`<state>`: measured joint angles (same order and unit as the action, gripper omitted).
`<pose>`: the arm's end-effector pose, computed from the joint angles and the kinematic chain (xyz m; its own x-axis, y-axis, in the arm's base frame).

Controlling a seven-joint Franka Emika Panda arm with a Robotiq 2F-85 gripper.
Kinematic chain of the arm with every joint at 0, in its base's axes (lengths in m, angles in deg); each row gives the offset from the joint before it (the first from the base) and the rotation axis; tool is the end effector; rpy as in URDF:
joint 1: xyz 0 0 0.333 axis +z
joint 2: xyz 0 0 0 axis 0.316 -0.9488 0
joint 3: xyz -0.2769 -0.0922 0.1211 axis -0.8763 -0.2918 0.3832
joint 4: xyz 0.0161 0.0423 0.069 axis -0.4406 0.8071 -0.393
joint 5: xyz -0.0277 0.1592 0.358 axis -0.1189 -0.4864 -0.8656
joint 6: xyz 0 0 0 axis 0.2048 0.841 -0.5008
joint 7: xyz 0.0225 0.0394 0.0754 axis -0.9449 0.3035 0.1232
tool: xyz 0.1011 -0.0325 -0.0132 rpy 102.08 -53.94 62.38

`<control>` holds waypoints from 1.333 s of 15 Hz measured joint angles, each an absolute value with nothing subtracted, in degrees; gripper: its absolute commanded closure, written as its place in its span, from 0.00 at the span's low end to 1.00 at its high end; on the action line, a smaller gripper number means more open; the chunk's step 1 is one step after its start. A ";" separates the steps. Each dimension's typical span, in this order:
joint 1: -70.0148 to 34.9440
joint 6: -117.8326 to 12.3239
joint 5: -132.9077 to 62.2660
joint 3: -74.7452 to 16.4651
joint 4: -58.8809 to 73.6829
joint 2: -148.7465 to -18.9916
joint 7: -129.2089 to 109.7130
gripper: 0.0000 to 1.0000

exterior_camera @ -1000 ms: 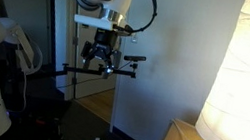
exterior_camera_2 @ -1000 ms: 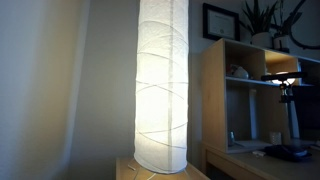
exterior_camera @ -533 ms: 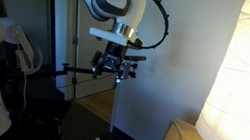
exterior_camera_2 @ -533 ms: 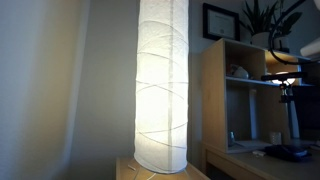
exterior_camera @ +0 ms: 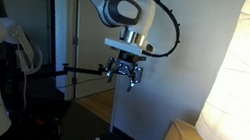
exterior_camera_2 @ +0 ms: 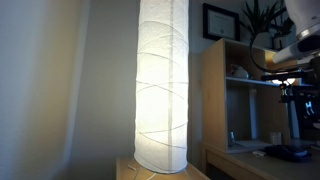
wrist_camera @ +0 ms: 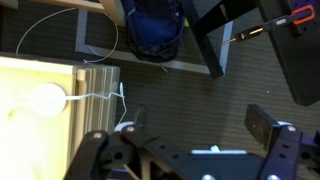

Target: Turn off the lamp

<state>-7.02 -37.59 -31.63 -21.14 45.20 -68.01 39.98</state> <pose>0.4790 0.1262 0.3374 0.4156 0.8867 -0.2025 0.8953 -0.4381 -0.0808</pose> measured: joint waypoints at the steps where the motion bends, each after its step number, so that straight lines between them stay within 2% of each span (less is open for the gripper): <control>1: -7.26 -39.65 -32.32 -21.13 45.16 -68.25 40.50 0.00; 6: -9.55 -50.87 -32.68 -21.16 45.32 -68.84 39.58 0.00; 10: -11.46 -55.20 -25.36 -21.49 45.36 -69.35 27.67 0.00; 16: -12.92 -54.48 -11.61 -22.18 45.33 -70.45 4.61 0.00; 20: -12.92 -48.71 -24.67 -21.83 45.12 -71.66 8.02 0.00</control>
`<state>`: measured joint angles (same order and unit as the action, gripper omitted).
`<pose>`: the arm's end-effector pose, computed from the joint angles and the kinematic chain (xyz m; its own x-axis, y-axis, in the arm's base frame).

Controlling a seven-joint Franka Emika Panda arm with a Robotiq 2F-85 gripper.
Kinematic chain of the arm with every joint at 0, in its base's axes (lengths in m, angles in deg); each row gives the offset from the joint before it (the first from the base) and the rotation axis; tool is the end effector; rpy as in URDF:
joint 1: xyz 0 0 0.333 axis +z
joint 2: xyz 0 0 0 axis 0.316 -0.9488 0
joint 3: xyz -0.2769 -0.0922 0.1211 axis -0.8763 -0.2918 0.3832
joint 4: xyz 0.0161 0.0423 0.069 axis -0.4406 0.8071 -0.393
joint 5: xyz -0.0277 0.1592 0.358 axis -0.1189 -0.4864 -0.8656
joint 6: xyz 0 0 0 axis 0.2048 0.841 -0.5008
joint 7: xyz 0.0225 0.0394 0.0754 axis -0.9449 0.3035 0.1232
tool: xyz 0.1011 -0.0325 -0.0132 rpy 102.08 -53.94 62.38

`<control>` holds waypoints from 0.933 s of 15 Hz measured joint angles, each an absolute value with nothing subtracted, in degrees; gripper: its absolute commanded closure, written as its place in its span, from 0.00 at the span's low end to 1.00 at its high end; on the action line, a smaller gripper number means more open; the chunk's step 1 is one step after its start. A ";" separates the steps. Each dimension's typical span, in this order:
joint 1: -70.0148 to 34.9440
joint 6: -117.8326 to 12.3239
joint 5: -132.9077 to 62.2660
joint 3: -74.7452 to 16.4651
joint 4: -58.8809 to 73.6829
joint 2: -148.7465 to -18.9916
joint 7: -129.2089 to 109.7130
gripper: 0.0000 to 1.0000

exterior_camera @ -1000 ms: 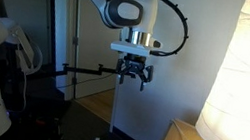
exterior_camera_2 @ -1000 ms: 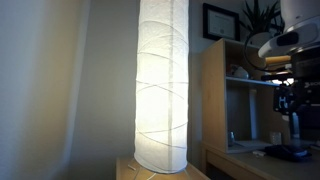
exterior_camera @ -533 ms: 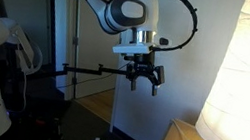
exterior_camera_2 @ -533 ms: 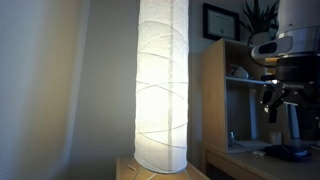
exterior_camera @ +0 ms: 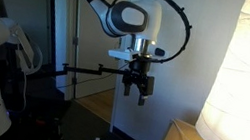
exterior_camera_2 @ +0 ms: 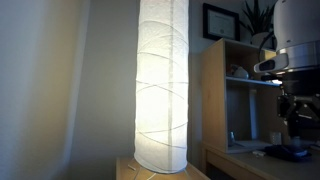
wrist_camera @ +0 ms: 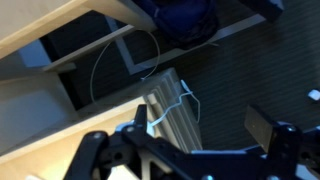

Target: Turn off the lamp

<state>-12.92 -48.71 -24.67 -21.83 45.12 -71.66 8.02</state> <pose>0.5132 0.0741 0.3201 0.8538 0.5078 -0.1146 0.5200 -0.8424 0.1412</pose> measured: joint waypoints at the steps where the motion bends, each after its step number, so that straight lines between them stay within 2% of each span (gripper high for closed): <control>1: -12.94 -47.38 -29.03 -21.81 44.94 -71.90 9.65 0.00; 7: -14.38 -45.19 -42.08 -21.86 44.22 -72.80 12.53 0.00; 14: -14.28 -50.21 -42.71 -21.04 44.30 -73.43 15.02 0.00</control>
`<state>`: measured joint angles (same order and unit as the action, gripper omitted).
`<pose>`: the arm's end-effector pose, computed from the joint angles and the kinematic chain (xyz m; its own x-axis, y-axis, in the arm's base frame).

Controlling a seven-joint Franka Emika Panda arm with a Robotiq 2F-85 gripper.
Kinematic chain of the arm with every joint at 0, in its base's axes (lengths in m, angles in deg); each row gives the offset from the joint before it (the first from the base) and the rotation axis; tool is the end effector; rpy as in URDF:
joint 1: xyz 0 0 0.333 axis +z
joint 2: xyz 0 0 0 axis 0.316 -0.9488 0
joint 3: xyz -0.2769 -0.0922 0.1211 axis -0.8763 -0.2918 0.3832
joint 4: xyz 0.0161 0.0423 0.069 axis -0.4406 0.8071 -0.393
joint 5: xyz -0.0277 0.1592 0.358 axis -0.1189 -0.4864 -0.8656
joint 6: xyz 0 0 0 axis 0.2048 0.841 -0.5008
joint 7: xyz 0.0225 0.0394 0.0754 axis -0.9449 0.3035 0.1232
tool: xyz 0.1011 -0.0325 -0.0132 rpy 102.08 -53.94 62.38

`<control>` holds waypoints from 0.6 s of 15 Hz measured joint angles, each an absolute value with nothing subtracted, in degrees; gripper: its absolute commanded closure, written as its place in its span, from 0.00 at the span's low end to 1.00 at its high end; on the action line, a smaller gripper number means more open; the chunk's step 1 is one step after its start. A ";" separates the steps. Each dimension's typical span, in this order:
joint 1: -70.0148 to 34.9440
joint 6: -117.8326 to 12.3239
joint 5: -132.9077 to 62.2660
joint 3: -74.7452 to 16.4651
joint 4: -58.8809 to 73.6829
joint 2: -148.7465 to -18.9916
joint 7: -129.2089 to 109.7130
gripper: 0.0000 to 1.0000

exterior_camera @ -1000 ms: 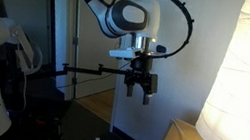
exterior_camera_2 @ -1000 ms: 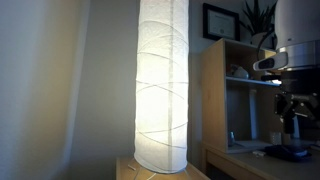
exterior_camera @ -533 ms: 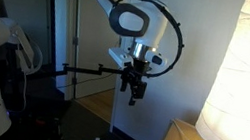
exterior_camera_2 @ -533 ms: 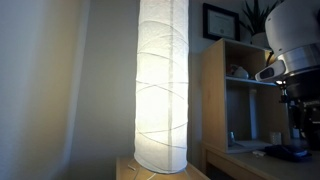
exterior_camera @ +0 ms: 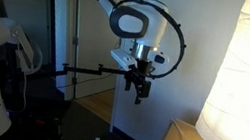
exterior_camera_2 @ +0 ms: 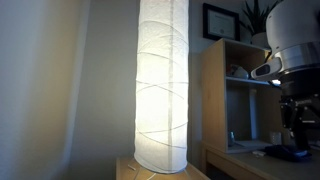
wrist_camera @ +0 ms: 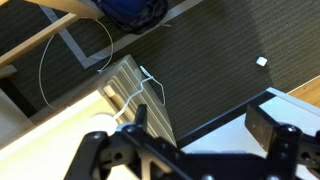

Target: Turn off the lamp

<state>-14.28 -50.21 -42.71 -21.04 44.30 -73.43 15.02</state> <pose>0.5195 0.0771 0.3117 0.9026 0.4292 -0.0341 0.4257 -0.9015 -0.0788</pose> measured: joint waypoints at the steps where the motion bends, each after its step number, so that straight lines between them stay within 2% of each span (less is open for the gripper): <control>1: -14.23 -50.22 -42.71 -20.99 44.30 -73.46 15.06 0.00; 9: -14.19 -50.67 -42.54 -20.98 44.34 -74.22 14.90 0.00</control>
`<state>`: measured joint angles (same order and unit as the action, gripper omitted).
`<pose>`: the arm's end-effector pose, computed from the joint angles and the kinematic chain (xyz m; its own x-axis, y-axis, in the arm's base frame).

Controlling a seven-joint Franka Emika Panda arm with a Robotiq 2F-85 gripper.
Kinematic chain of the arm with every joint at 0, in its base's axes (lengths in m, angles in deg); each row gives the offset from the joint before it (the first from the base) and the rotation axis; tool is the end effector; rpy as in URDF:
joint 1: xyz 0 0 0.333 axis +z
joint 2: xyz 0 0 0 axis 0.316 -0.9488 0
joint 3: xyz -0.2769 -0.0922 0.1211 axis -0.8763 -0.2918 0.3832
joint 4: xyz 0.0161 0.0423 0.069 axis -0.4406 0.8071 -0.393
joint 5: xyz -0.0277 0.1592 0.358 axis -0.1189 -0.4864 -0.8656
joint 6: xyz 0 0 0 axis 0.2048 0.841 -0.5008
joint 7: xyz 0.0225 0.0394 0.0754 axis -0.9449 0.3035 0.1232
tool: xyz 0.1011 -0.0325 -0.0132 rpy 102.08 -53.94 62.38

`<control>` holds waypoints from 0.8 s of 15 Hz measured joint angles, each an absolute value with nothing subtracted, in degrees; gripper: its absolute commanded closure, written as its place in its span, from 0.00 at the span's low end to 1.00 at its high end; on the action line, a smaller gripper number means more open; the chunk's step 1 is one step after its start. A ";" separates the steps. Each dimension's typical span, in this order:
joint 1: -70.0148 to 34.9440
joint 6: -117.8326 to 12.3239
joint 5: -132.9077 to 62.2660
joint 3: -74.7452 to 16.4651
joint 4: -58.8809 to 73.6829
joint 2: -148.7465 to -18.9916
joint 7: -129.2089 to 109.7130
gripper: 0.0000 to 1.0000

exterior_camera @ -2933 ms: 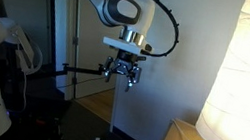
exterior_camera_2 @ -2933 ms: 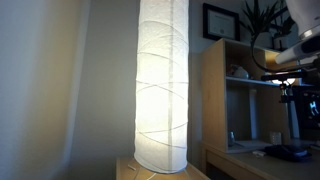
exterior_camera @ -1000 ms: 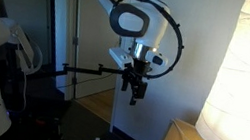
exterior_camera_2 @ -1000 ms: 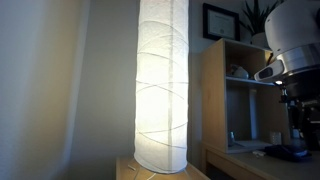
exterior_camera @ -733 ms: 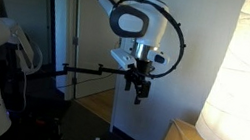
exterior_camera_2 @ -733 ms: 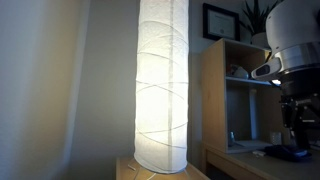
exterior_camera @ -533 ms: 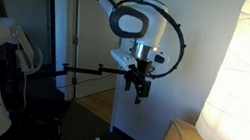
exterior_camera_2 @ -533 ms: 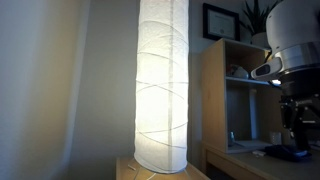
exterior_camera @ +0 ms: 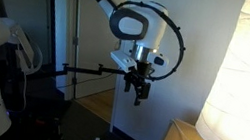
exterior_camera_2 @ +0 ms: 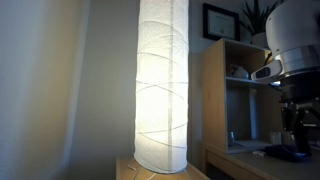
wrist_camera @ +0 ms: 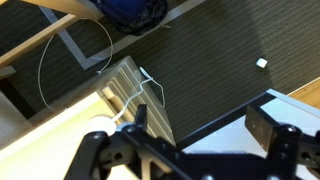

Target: Turn off the lamp

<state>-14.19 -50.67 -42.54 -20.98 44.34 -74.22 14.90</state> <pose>0.5196 0.0784 0.3048 0.9014 0.4310 -0.0408 0.4271 -0.9007 -0.0792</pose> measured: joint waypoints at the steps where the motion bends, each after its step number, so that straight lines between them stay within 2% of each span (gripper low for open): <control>1: -14.17 -51.68 -42.54 -20.97 44.33 -74.85 14.81 0.00; 12: -14.39 -67.11 -41.86 -20.22 39.39 -87.61 14.15 0.00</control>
